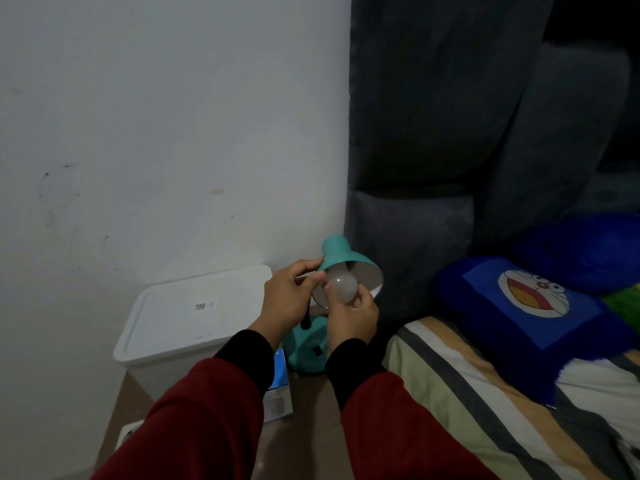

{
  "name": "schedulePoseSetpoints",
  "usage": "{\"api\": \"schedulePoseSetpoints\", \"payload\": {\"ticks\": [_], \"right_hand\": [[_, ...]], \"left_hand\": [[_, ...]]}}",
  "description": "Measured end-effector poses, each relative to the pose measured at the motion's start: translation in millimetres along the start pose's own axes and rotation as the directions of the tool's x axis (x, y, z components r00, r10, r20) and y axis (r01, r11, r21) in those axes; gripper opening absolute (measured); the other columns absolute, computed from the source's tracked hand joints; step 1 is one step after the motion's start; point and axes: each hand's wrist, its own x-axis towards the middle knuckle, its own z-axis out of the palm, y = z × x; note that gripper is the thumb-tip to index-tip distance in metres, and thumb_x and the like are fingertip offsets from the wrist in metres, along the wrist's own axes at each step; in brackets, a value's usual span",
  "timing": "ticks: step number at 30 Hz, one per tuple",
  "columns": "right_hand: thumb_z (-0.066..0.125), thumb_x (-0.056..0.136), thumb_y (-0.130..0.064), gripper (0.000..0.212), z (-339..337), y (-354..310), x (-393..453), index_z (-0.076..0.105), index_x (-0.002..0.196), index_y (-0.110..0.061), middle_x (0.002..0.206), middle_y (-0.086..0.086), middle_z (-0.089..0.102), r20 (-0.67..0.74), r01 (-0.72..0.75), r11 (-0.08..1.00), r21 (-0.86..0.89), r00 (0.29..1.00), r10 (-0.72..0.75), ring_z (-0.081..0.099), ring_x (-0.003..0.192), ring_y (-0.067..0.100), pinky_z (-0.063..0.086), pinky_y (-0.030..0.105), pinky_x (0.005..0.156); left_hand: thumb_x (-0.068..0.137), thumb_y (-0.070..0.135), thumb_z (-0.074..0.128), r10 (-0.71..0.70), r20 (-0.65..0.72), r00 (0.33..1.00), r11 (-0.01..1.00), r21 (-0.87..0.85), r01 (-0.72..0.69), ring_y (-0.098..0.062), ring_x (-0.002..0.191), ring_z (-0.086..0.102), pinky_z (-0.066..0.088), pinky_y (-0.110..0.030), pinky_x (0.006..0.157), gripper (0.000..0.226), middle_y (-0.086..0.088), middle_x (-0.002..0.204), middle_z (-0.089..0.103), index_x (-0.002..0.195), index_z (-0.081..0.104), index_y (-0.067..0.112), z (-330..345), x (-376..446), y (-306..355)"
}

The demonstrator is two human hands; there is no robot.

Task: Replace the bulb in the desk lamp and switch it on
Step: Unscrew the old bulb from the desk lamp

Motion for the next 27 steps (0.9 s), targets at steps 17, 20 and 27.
{"api": "schedulePoseSetpoints", "payload": {"ticks": [17, 20, 27], "right_hand": [[0.076, 0.075, -0.021, 0.075, -9, -4, 3, 0.038, 0.140, -0.022, 0.136, 0.008, 0.051, 0.030, 0.024, 0.993, 0.113, 0.999, -0.028, 0.057, 0.119, 0.024, 0.050, 0.039, 0.100], [0.075, 0.077, -0.021, 0.067, -12, -3, 4, 0.044, 0.137, -0.021, 0.134, 0.008, 0.055, 0.019, 0.022, 0.997, 0.077, 1.000, -0.023, 0.058, 0.117, 0.024, 0.050, 0.040, 0.099], [0.073, 0.079, -0.024, 0.074, -10, -7, 4, 0.035, 0.142, -0.025, 0.126, -0.008, 0.044, 0.077, -0.045, 0.964, 0.262, 0.997, 0.025, 0.057, 0.111, 0.020, 0.053, 0.039, 0.094]], "left_hand": [[0.090, 0.019, 0.060, -0.002, -0.011, 1.000, 0.999, 0.040, 0.002, -0.003, 0.096, 0.056, 0.042, -0.005, 0.078, 0.028, 0.001, 0.118, 0.068, 0.118, 0.066, 0.021, 1, -2, 4], [0.090, 0.020, 0.061, -0.005, -0.018, 1.000, 0.999, 0.041, 0.006, -0.004, 0.095, 0.057, 0.040, -0.001, 0.075, 0.028, 0.001, 0.117, 0.069, 0.118, 0.066, 0.021, 1, -1, 5], [0.090, 0.020, 0.060, -0.001, -0.013, 1.000, 0.999, 0.052, 0.002, -0.003, 0.095, 0.056, 0.039, 0.005, 0.067, 0.028, 0.001, 0.118, 0.068, 0.118, 0.066, 0.021, 2, -1, 5]]}}
